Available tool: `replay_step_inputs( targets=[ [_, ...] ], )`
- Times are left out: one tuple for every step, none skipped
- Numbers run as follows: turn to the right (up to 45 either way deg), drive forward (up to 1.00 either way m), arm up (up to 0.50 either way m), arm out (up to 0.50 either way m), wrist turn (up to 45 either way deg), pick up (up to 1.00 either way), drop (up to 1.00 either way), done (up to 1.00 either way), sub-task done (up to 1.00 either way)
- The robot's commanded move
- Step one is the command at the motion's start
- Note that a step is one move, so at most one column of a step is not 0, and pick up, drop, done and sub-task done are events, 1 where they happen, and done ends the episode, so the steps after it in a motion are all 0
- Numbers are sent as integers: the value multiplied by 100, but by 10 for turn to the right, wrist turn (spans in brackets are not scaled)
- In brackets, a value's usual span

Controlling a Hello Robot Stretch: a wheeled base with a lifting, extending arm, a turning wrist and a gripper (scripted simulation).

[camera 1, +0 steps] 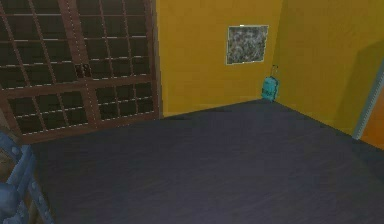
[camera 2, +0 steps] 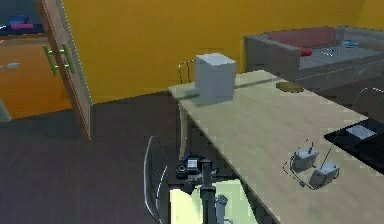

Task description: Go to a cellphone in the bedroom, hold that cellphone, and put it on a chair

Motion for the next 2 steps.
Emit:
replay_step_inputs(
  targets=[
    [0,0,-32,0,0,0,0,0,0],
    [0,0,0,0,0,0,100,0,0]
  ],
)
